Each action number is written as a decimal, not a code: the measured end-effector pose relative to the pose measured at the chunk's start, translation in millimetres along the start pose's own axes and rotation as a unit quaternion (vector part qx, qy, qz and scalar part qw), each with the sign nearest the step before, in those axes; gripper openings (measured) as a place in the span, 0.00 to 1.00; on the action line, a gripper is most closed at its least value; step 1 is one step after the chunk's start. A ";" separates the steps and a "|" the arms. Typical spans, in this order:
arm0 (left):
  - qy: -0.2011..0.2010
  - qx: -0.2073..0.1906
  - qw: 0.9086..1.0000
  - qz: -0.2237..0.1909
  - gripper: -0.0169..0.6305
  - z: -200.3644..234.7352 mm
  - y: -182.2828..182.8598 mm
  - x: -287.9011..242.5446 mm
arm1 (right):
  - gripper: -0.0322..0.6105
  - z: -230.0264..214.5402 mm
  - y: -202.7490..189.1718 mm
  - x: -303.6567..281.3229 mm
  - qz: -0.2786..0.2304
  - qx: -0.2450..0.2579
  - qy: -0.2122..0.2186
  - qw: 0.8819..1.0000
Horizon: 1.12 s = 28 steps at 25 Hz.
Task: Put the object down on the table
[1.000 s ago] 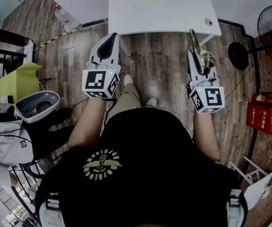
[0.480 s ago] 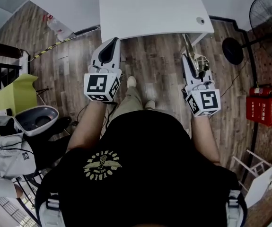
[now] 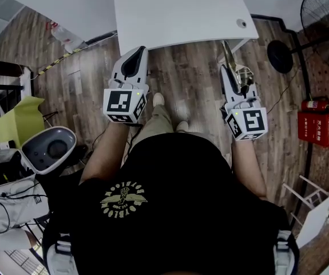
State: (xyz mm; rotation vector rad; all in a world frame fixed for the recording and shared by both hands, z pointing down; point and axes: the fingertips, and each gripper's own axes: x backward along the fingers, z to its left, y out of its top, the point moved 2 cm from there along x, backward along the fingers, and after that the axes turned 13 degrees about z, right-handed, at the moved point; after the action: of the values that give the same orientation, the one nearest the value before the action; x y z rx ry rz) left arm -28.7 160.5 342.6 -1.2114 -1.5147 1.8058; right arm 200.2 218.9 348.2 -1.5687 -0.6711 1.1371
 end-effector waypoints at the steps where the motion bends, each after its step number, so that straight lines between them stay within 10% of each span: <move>1: -0.001 0.000 1.000 0.001 0.04 4.2 0.6 -3.6 | 0.14 0.0 1.7 -5.4 0.001 0.000 0.000 1.000; 28: 0.005 0.013 1.000 0.004 0.04 137.5 20.9 -84.6 | 0.14 12.7 62.1 -161.2 0.007 0.016 0.018 1.000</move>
State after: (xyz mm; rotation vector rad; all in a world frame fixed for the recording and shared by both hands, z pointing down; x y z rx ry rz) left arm -101.5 15.0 348.5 -1.2128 -1.4782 1.8163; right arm 117.3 66.9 342.6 -1.5650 -0.6148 1.1229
